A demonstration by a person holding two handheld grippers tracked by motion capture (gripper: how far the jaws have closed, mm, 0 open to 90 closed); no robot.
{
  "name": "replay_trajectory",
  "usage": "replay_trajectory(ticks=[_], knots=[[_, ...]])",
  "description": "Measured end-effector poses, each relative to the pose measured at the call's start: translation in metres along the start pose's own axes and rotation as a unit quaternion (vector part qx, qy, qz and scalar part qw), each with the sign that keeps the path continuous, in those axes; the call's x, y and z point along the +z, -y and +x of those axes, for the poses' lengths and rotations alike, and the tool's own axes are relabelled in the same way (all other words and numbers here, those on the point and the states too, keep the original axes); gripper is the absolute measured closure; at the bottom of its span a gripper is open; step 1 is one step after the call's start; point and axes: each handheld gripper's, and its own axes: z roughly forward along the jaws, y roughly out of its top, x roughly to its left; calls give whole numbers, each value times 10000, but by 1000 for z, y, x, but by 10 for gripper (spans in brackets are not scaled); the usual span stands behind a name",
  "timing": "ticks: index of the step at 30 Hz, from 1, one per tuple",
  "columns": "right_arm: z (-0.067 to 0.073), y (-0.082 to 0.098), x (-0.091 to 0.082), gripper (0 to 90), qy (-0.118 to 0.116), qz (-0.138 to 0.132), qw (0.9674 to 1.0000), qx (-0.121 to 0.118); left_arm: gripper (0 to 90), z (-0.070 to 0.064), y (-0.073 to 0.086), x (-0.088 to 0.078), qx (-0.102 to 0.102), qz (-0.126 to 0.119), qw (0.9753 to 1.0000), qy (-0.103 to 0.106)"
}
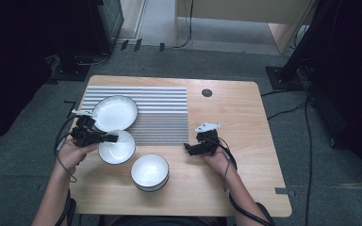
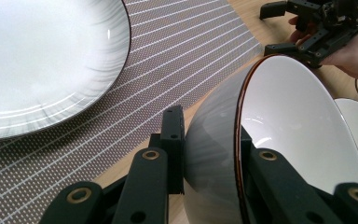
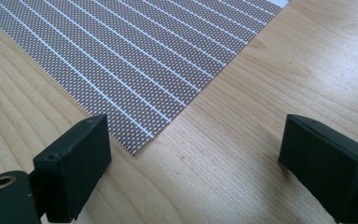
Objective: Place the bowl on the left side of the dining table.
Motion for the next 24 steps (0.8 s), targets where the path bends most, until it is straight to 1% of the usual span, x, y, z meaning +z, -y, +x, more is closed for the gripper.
replay_trajectory(ticks=[7, 15, 18, 24], knots=[[0, 0, 0, 84, 5, -1, 10000, 1, 760, 9, -3, 8, -39, 43, 10000, -31], [0, 0, 0, 84, 8, 4, 10000, -2, 760, 13, -8, 12, -12, -15, 10000, -62], [0, 0, 0, 84, 8, 4, 10000, 2, 760, 16, -10, 15, -18, -19, 10000, -38], [-1, -1, 1, 84, 11, 2, 10000, 1, 757, 21, -13, 20, 5, 77, 10000, 23]])
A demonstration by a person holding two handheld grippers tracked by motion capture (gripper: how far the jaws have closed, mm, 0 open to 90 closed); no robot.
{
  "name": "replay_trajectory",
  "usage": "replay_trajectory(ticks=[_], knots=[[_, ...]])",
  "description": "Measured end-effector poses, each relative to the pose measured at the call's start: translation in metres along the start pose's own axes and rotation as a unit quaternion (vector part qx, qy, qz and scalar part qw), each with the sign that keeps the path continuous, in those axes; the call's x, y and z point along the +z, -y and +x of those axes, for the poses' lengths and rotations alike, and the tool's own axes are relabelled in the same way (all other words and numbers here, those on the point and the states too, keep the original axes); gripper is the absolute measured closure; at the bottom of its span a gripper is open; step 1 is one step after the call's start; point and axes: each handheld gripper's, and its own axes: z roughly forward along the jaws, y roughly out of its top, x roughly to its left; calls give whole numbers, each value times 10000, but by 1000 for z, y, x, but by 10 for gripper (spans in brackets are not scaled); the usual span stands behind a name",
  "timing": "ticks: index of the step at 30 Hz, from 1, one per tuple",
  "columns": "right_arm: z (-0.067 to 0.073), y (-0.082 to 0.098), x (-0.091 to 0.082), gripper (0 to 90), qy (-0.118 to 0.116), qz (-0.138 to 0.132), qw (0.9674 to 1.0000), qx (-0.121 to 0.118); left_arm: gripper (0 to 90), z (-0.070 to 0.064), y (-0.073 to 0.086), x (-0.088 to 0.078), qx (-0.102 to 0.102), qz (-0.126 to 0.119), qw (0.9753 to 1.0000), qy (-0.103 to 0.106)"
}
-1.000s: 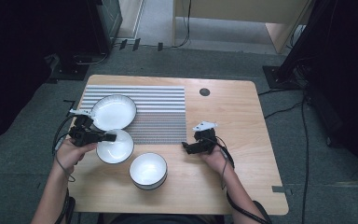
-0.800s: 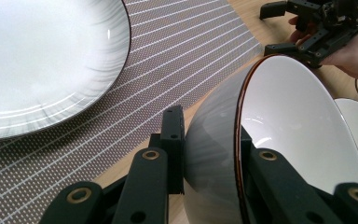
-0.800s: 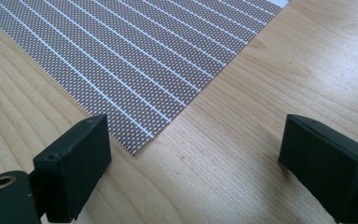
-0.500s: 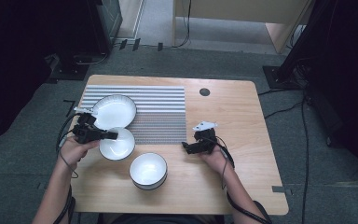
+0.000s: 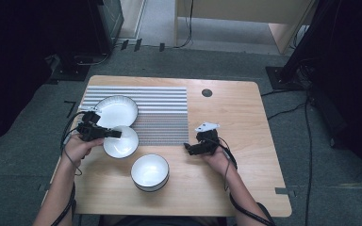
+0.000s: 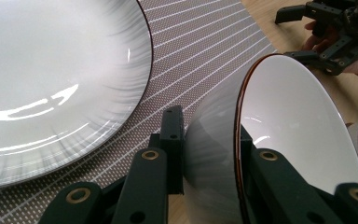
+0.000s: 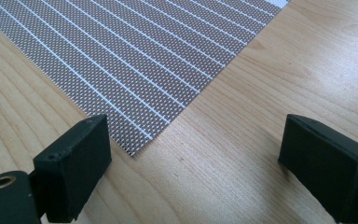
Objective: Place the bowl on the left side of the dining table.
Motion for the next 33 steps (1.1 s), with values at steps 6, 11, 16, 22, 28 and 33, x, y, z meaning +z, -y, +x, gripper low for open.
replay_trajectory(ticks=[6, 11, 16, 22, 28, 33], knots=[[0, 0, 0, 84, 0, -3, 10000, -6, 757, 4, -5, 2, -17, 3, 10000, -14], [0, 0, 0, 84, 0, -3, 10000, -5, 757, 7, -8, 5, -26, 31, 9999, 93], [0, 0, 0, 84, 1, 9, 10000, -5, 757, 6, -13, 4, 46, 48, 9999, 87], [0, 0, 0, 85, -2, -4, 10000, -28, 758, 9, -17, 7, 7, 79, 9999, 87], [0, 0, 0, 85, 1, 0, 10000, -19, 758, 12, -23, 6, 5, 59, 9999, 82], [0, 0, 0, 84, 1, 1, 10000, -16, 758, 14, -29, 7, -19, 17, 9999, 113]])
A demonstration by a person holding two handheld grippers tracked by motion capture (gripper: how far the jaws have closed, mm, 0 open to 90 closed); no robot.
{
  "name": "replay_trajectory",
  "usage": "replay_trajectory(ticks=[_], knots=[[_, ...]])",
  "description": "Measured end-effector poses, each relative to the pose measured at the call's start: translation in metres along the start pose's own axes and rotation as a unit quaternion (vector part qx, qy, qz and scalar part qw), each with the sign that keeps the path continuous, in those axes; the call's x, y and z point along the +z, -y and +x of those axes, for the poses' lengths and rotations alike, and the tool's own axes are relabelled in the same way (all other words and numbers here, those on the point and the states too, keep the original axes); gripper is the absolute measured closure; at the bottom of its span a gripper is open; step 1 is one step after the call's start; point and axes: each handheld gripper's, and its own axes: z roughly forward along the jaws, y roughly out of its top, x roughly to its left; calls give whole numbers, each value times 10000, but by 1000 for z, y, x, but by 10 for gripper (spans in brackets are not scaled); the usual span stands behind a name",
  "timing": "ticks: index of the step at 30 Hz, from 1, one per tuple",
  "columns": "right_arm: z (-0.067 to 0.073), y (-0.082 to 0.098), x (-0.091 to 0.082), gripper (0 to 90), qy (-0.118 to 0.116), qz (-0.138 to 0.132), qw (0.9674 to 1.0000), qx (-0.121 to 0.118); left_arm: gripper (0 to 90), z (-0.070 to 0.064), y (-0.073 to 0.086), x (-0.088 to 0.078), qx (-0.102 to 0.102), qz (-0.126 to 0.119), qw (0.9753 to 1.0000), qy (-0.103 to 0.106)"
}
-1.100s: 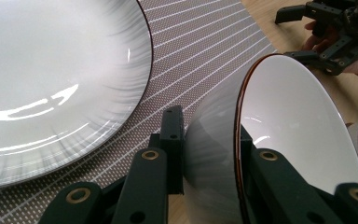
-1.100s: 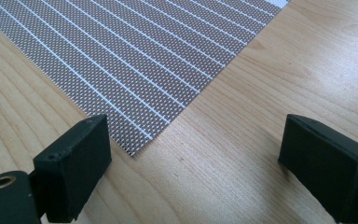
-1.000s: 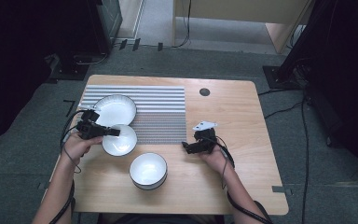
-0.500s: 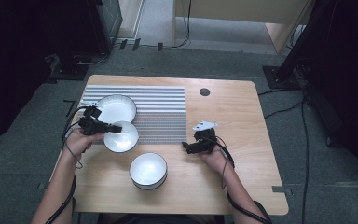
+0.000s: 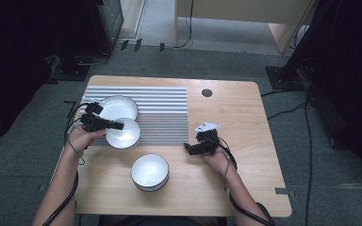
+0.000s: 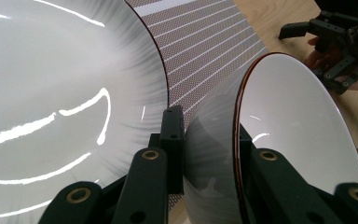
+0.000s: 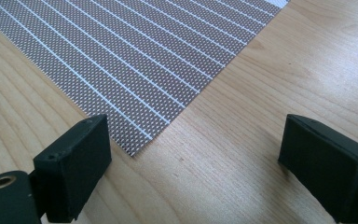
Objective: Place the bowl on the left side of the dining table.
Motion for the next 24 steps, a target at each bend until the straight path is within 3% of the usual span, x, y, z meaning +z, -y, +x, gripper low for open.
replay_trajectory(ticks=[24], knots=[[0, 0, 0, 85, 2, -1, 10000, -1, 754, 11, -14, 3, -87, -6, 10000, 30]])
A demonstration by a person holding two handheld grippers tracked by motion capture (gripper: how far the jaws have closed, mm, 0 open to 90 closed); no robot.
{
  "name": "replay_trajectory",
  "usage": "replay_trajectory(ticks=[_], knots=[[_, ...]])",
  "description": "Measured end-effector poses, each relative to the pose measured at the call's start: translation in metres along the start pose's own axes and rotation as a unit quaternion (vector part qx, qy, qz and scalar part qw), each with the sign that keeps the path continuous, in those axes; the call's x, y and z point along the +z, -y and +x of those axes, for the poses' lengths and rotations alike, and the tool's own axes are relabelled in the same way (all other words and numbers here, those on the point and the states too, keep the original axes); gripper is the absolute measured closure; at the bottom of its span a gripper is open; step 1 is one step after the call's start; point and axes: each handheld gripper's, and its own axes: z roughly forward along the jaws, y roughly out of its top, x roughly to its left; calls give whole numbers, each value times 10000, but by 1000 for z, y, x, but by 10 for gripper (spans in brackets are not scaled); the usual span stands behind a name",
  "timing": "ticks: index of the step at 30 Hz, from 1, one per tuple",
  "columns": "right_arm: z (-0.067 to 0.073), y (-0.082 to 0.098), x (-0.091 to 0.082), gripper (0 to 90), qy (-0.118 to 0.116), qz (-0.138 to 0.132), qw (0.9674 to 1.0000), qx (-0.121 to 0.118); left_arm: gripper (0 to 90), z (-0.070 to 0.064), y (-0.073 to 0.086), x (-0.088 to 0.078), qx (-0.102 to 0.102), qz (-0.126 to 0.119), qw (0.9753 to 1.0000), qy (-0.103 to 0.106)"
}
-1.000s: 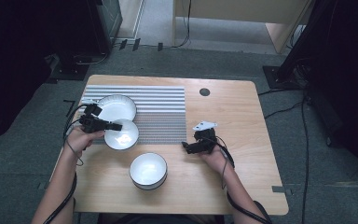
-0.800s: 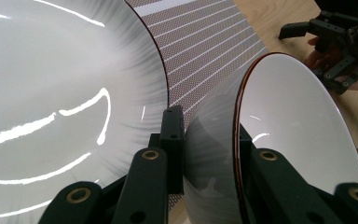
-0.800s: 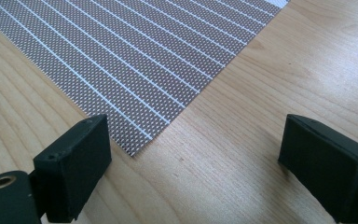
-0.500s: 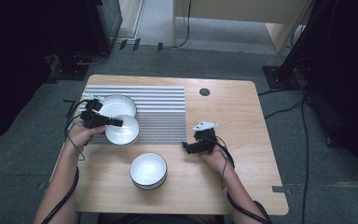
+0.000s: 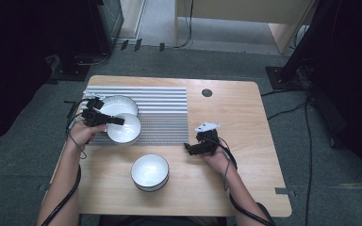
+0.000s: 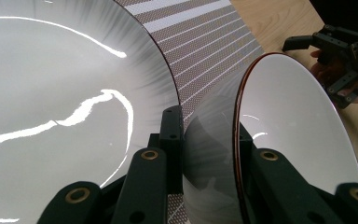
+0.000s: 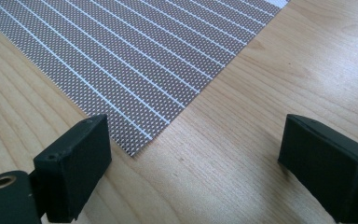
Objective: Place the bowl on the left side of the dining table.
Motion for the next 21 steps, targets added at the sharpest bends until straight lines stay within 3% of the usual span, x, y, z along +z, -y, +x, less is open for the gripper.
replay_trajectory(ticks=[21], knots=[[0, 0, 0, 87, 9, -10, 10000, 38, 753, 15, -11, -1, -66, -30, 9999, -93]])
